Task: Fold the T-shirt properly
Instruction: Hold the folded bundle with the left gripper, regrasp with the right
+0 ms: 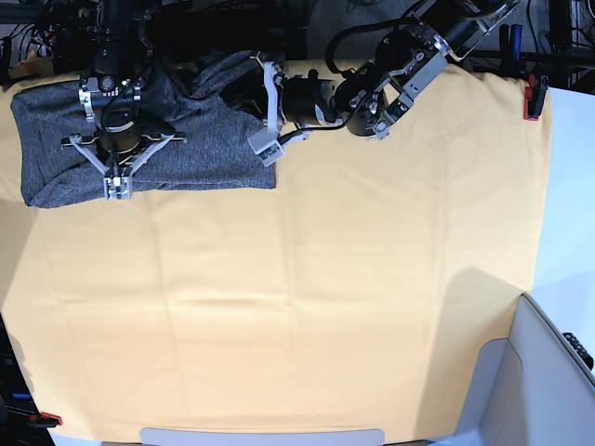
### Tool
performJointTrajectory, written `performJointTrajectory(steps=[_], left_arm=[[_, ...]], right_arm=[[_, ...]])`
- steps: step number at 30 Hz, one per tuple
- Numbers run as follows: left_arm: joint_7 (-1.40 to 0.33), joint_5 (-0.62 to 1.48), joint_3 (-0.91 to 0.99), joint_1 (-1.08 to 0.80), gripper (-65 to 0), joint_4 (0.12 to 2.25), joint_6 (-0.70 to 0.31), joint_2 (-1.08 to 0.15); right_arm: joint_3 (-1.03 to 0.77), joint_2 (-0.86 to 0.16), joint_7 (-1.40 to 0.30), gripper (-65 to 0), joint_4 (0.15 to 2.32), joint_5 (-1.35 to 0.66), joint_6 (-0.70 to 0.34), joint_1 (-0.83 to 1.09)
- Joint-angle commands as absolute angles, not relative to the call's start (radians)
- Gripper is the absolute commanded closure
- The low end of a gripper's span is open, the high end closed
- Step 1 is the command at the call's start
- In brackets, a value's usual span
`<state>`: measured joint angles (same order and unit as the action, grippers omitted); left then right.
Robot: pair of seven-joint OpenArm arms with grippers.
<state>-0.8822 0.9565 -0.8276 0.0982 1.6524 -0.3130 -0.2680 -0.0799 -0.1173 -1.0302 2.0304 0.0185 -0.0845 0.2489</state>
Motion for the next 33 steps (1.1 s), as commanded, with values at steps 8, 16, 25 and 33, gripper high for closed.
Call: performJointTrajectory(steps=[8, 16, 25, 33], left_arm=[[-0.855, 0.909, -0.812, 0.140, -0.2, 1.669, -0.315, -0.326], [-0.857, 0.771, -0.819, 0.139, -0.2, 1.659, -0.315, -0.320], [-0.854, 0.766, -0.812, 0.139, -0.2, 1.583, -0.315, -0.320], [-0.854, 0.766, -0.812, 0.139, -0.2, 1.577, -0.315, -0.300]], right_arm=[[-0.093, -0.177, -1.167, 0.0, 2.048, -0.341, -0.183, 0.280], [-0.108, -0.278, -1.179, 0.0, 2.048, -0.668, -0.179, 0.331], [-0.117, -0.409, -1.179, 0.0, 2.046, -0.728, -0.025, 0.407], [-0.117, -0.499, -1.179, 0.0, 2.037, -0.685, 0.068, 0.407]])
